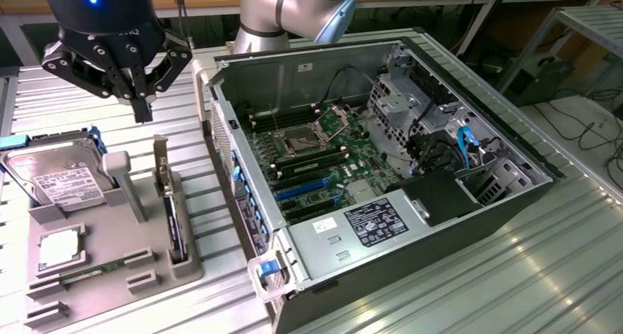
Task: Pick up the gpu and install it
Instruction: 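Reach for the gpu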
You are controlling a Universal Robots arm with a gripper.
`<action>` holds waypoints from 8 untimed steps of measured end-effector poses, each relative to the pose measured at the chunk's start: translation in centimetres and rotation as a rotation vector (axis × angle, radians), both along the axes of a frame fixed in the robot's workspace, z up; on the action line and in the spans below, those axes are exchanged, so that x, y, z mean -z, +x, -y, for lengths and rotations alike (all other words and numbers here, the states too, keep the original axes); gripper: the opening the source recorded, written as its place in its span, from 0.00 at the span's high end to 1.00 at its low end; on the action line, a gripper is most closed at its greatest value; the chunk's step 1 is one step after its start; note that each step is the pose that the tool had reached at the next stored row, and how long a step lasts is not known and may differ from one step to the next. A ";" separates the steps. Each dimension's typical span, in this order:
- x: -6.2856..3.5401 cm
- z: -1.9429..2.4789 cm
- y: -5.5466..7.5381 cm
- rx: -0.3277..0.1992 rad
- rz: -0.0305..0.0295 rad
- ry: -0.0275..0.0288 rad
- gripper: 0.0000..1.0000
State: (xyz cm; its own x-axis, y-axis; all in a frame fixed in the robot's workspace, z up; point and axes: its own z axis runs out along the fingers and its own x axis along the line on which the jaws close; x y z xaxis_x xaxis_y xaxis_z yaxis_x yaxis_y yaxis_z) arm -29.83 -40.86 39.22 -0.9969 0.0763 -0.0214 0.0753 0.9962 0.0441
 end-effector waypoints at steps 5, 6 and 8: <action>0.01 0.10 -0.4 0.000 0.0000 0.0000 0.89; 0.01 0.11 -0.4 0.000 0.0001 0.0001 0.89; 0.01 0.12 -0.5 0.000 0.0000 0.0000 0.89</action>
State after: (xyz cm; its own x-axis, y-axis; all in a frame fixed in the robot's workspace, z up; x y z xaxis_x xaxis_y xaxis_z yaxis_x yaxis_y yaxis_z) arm -30.37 -40.98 39.21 -0.9969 0.0762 -0.0214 0.0752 0.9962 0.0441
